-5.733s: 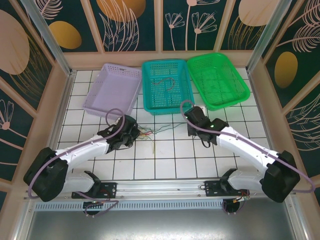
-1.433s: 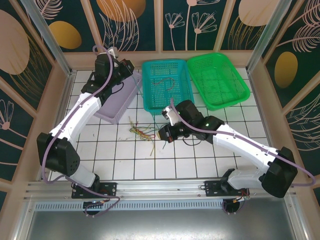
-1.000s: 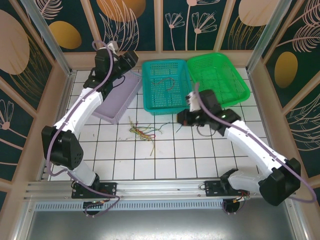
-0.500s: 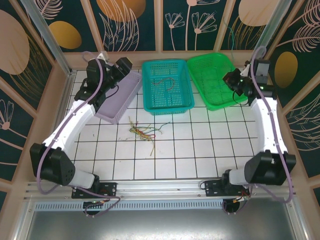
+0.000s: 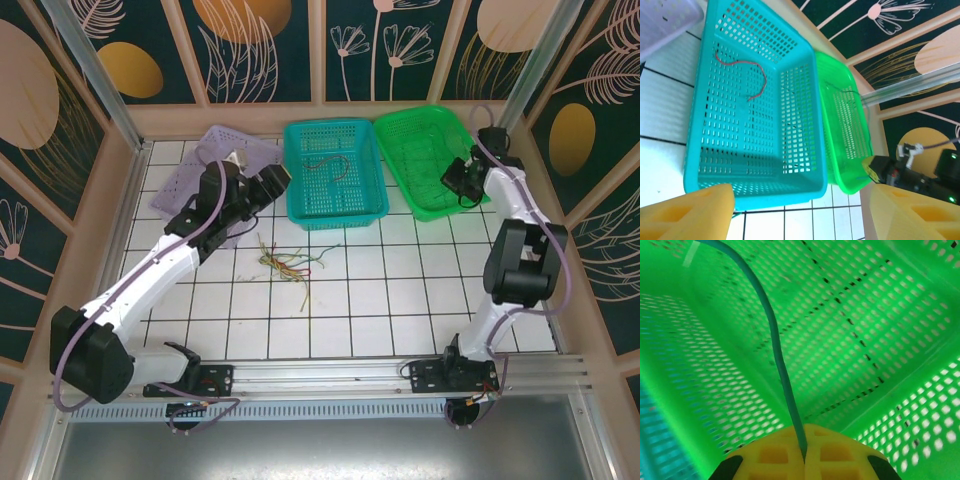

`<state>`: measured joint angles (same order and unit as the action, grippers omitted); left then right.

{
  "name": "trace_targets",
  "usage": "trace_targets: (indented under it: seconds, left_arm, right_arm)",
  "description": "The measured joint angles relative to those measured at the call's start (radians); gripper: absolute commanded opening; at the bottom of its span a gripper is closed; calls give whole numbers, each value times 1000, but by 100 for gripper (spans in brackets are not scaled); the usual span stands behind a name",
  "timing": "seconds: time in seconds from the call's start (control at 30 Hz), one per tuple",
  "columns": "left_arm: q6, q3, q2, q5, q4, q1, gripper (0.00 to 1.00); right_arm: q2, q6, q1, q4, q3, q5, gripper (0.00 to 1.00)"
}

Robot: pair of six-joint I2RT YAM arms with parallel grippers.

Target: Untangle the cables

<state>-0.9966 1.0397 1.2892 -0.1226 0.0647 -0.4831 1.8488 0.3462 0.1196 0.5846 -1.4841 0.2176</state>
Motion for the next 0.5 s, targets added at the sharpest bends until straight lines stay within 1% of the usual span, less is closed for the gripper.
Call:
trace_targets:
  seconds: [0.1, 0.13, 0.17, 0.2, 0.27, 0.33, 0.4, 0.5]
  left_arm:
    - [-5, -6, -4, 2, 9, -6, 72]
    - [-5, -8, -6, 4, 13, -7, 72]
    - [-6, -8, -10, 6, 19, -7, 73]
    - [-8, -8, -13, 8, 22, -7, 73]
    - [-19, -8, -19, 19, 33, -8, 73]
    - [-33, -8, -24, 33, 64, -10, 74]
    - [-47, -10, -26, 51, 98, -11, 74]
    - [-72, -34, -35, 76, 151, -13, 75]
  right_arm:
    - [66, -34, -5, 9, -44, -41, 0]
    - [81, -42, -8, 13, -60, -55, 8]
    - [90, -51, -12, 14, -72, -67, 22]
    - [92, -57, -16, 15, -79, -74, 32]
    - [90, -71, -31, 18, -87, -98, 46]
    - [81, -74, -50, 19, -90, -119, 55]
    - [54, -62, -66, 22, -90, -141, 58]
    - [-38, -41, -84, 26, -90, -169, 59]
